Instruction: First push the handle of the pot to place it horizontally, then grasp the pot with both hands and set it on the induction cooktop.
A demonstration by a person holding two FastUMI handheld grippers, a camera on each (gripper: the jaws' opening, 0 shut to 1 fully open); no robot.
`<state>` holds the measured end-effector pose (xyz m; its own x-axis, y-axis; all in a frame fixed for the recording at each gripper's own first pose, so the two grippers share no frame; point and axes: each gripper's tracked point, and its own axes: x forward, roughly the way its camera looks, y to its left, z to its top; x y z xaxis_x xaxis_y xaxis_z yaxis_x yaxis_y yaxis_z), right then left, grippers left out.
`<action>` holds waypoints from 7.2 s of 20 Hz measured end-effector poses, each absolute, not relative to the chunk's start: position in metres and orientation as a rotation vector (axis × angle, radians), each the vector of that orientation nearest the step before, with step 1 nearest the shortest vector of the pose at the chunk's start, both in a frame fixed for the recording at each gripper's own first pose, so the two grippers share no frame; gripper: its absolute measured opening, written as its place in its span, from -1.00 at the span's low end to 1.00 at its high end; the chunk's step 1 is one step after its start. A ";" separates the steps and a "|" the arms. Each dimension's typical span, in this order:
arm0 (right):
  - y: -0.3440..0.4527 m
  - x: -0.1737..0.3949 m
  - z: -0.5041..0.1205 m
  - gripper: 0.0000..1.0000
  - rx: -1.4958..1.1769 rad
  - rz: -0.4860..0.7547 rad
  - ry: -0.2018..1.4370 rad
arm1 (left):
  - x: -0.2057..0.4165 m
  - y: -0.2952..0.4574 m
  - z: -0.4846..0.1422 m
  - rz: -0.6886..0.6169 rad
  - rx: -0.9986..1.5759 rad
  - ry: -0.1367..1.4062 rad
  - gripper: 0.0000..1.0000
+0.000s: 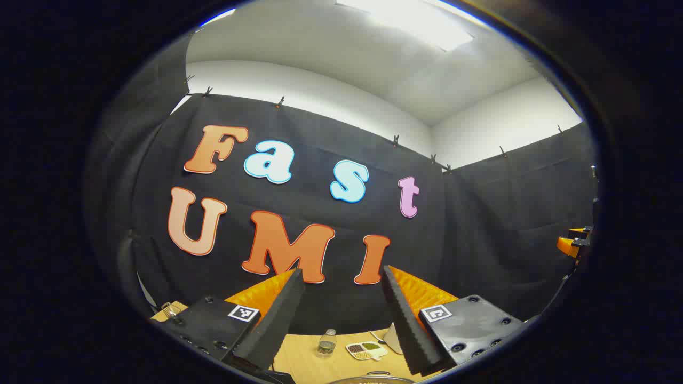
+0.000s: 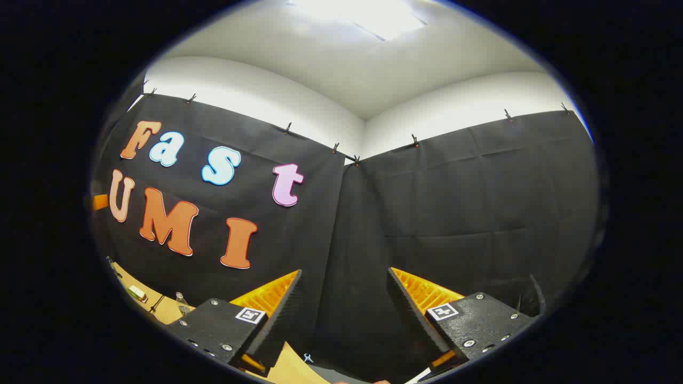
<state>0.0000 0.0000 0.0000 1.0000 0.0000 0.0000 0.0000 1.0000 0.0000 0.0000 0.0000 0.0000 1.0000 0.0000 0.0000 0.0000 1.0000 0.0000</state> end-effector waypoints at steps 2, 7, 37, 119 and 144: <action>0.005 -0.008 0.008 0.89 -0.007 -0.022 0.007 | 0.002 0.002 0.001 -0.034 -0.002 0.001 0.89; 0.017 -0.019 0.021 0.91 -0.023 -0.074 0.018 | 0.003 0.010 -0.006 -0.095 0.019 0.019 0.89; -0.005 0.032 0.006 0.90 0.022 0.102 -0.024 | -0.011 -0.069 -0.007 -0.012 0.097 0.022 0.89; 0.092 0.042 -0.140 0.90 0.090 0.432 0.185 | -0.298 0.021 -0.499 0.534 -0.184 1.630 -0.84; 0.139 0.023 -0.175 0.90 0.053 0.391 0.354 | -0.208 0.082 -0.474 0.286 0.062 1.379 -0.84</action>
<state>0.0233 0.1385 -0.1747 0.8638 0.3825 -0.3278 -0.3640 0.9238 0.1187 -0.2075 0.0821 -0.4738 0.1622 0.2362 -0.9581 -0.1639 0.9639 0.2099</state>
